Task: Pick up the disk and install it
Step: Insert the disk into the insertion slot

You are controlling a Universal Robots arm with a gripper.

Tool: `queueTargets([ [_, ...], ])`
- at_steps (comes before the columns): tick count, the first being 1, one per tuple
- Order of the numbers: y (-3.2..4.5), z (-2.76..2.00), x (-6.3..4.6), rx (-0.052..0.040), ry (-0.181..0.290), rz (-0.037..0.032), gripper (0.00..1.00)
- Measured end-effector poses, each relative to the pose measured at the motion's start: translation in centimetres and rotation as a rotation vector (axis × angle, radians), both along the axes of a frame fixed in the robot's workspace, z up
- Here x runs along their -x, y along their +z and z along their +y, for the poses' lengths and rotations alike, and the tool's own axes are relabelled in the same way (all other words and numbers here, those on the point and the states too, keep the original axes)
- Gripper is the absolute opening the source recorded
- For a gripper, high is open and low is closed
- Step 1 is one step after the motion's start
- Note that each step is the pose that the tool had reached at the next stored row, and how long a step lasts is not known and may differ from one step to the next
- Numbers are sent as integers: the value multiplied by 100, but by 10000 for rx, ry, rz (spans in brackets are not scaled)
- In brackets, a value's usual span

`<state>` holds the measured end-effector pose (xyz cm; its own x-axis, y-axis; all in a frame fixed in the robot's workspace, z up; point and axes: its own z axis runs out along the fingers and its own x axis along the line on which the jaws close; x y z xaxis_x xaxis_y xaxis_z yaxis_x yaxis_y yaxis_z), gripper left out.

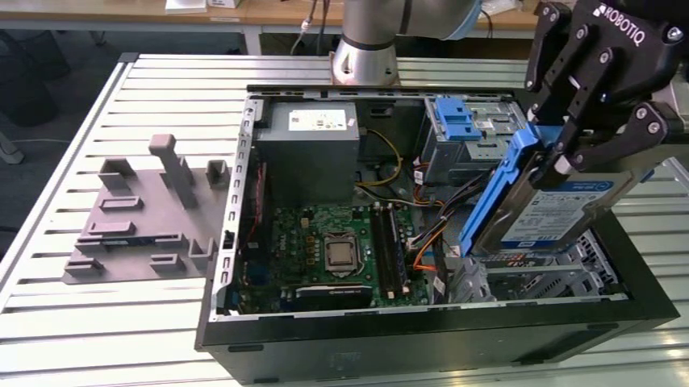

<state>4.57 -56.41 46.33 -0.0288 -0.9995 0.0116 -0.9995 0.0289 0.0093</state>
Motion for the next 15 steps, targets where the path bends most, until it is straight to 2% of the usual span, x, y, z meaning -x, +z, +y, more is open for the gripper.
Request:
queueTargets([
  [7, -16, 0, -61, 0, -9, 0, 36],
  [15, -72, 0, -196, 0, -33, 1, 36],
])
